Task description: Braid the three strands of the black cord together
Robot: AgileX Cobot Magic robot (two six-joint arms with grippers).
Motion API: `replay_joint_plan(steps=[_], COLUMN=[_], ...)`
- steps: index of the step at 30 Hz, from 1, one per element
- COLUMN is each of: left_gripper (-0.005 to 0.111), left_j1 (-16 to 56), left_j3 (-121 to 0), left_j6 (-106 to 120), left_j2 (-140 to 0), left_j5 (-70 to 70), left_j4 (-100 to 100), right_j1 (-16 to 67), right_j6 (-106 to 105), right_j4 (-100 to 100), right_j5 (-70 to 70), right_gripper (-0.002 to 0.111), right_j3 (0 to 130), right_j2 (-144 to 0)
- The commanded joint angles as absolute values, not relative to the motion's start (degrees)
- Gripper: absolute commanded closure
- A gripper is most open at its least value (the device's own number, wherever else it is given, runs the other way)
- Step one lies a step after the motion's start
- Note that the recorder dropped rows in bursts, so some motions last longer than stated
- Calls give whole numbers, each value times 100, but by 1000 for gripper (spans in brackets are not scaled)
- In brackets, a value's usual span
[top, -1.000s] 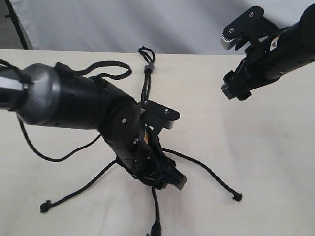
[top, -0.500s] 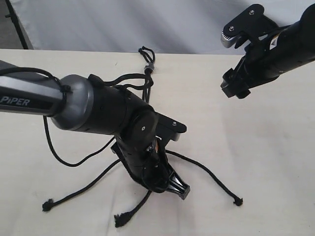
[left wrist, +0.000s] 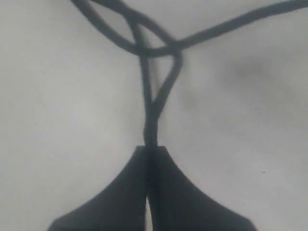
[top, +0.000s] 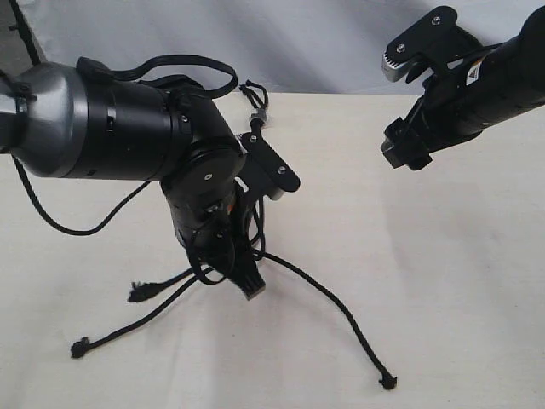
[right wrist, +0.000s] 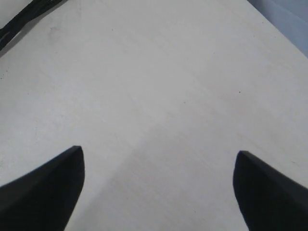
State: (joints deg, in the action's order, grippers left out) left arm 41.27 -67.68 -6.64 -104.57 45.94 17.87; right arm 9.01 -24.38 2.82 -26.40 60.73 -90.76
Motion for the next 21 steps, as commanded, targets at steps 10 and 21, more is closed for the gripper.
replay_joint_plan(steps=[10,21], left_gripper=[107,107], left_j1=[3349,4356], left_j3=[-6775,-6775], left_j6=[-128,2435], left_j2=[-11665,-11665], left_j5=[4415,5205], left_j4=[2257,-1298], right_j1=[878,878], right_j6=[-2493,-2493], right_j4=[280,280], right_j5=[-2527,-2429], right_gripper=[29,29], right_j3=[6045,6045], right_j2=[-9033,-9033])
